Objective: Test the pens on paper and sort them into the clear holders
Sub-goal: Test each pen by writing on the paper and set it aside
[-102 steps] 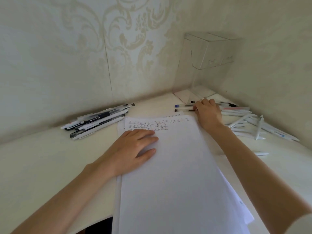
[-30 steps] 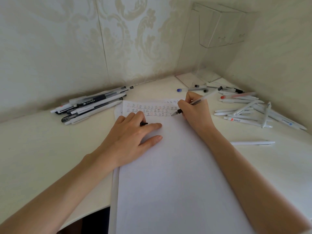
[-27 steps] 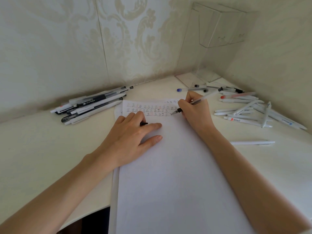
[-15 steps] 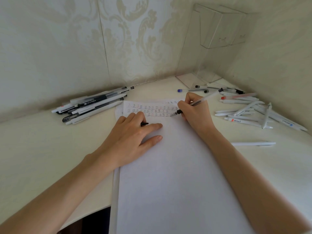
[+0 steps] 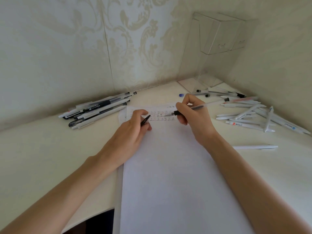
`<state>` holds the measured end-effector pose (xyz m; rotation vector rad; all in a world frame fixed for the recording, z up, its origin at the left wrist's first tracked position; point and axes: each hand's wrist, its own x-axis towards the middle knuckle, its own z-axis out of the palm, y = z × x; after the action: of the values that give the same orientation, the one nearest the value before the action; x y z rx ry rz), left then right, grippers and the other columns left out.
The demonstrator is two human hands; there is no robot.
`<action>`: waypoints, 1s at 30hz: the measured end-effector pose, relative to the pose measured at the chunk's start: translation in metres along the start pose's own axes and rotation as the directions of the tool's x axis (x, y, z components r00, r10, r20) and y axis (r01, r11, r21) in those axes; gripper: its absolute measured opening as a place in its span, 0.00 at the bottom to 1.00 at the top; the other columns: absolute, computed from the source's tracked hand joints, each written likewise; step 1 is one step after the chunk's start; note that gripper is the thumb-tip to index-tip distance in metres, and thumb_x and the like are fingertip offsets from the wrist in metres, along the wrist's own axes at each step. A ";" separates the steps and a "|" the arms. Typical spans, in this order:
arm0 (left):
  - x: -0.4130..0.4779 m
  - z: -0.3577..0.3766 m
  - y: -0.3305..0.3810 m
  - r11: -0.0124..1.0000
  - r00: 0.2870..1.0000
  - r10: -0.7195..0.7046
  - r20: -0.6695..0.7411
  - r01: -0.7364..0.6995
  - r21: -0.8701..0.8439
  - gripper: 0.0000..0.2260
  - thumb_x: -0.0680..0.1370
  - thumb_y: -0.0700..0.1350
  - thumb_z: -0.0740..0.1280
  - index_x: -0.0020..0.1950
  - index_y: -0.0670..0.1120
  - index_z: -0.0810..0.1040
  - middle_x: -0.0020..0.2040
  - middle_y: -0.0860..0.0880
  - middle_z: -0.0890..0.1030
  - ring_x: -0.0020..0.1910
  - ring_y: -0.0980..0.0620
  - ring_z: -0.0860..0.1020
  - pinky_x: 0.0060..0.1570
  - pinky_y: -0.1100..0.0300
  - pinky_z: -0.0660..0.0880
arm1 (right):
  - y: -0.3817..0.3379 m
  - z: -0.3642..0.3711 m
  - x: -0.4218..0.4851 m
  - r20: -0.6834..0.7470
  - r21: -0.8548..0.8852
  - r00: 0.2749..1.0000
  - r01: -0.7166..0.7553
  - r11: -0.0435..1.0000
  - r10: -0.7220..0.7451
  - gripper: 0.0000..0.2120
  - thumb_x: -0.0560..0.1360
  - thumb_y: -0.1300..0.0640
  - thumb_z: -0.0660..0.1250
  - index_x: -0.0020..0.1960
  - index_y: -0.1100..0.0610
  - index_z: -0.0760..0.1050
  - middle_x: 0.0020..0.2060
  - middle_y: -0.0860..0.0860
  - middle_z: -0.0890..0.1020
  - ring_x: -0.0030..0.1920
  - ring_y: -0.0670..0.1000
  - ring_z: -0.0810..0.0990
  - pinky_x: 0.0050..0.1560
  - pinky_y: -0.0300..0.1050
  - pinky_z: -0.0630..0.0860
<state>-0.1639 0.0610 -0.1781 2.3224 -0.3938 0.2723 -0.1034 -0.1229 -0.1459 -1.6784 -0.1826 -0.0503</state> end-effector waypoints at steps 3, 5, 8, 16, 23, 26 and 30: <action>0.001 -0.001 0.001 1.000 0.999 0.025 -0.029 -0.025 -0.007 0.10 0.79 0.45 0.61 0.57 0.41 0.71 0.47 0.48 0.81 0.41 0.54 0.77 0.43 0.59 0.71 | -0.005 0.007 -0.007 0.113 0.083 0.994 -0.001 0.997 -0.009 0.17 0.76 0.67 0.62 0.32 0.57 0.62 0.19 0.51 0.71 0.23 0.49 0.62 0.26 0.38 0.59; 0.001 -0.001 -0.001 0.998 0.996 0.065 -0.064 -0.063 0.029 0.09 0.78 0.46 0.64 0.54 0.41 0.75 0.41 0.49 0.80 0.35 0.61 0.74 0.37 0.66 0.69 | -0.007 0.010 -0.011 0.148 0.080 0.989 -0.008 0.997 -0.004 0.16 0.76 0.67 0.62 0.32 0.57 0.62 0.19 0.51 0.71 0.23 0.49 0.62 0.25 0.37 0.60; 0.001 -0.001 -0.003 0.991 0.990 0.125 -0.070 -0.121 0.059 0.12 0.77 0.50 0.65 0.54 0.42 0.77 0.41 0.48 0.80 0.37 0.58 0.74 0.39 0.63 0.69 | -0.009 0.012 -0.014 0.177 0.060 0.984 -0.010 0.998 -0.001 0.16 0.76 0.66 0.62 0.32 0.58 0.62 0.20 0.51 0.72 0.24 0.50 0.62 0.26 0.37 0.60; -0.001 -0.002 0.001 0.970 0.969 0.244 -0.044 -0.243 0.013 0.16 0.77 0.51 0.58 0.54 0.42 0.77 0.39 0.52 0.78 0.39 0.58 0.74 0.41 0.65 0.70 | -0.007 0.025 -0.024 0.227 0.069 0.974 -0.020 0.997 0.004 0.18 0.76 0.68 0.61 0.30 0.58 0.60 0.18 0.49 0.69 0.25 0.51 0.62 0.27 0.41 0.59; -0.001 -0.001 0.000 0.933 0.934 0.348 -0.082 -0.337 0.125 0.13 0.77 0.47 0.59 0.50 0.39 0.77 0.36 0.50 0.76 0.36 0.56 0.70 0.37 0.67 0.66 | -0.002 0.036 -0.029 0.164 0.098 0.986 -0.005 0.995 -0.011 0.19 0.75 0.69 0.60 0.29 0.56 0.59 0.19 0.50 0.66 0.25 0.48 0.60 0.27 0.37 0.60; 0.000 -0.001 0.001 0.945 0.943 0.321 -0.089 -0.313 0.093 0.14 0.78 0.47 0.58 0.51 0.39 0.77 0.37 0.49 0.76 0.37 0.56 0.71 0.37 0.64 0.68 | -0.006 0.033 -0.027 0.206 0.084 0.978 0.003 0.996 -0.021 0.19 0.76 0.64 0.64 0.30 0.57 0.61 0.19 0.50 0.68 0.24 0.47 0.62 0.27 0.36 0.60; 0.006 -0.006 -0.004 0.962 0.942 0.246 -0.230 -0.208 0.179 0.15 0.78 0.47 0.57 0.54 0.39 0.77 0.43 0.45 0.79 0.42 0.49 0.75 0.42 0.56 0.70 | -0.011 0.026 -0.021 0.318 0.054 0.947 0.023 0.998 -0.039 0.13 0.70 0.47 0.66 0.41 0.56 0.70 0.27 0.52 0.77 0.27 0.49 0.69 0.29 0.39 0.65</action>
<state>-0.1571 0.0664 -0.1744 2.3520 -0.5310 0.7248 -0.1277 -0.0978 -0.1411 -1.6261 -0.4504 0.2026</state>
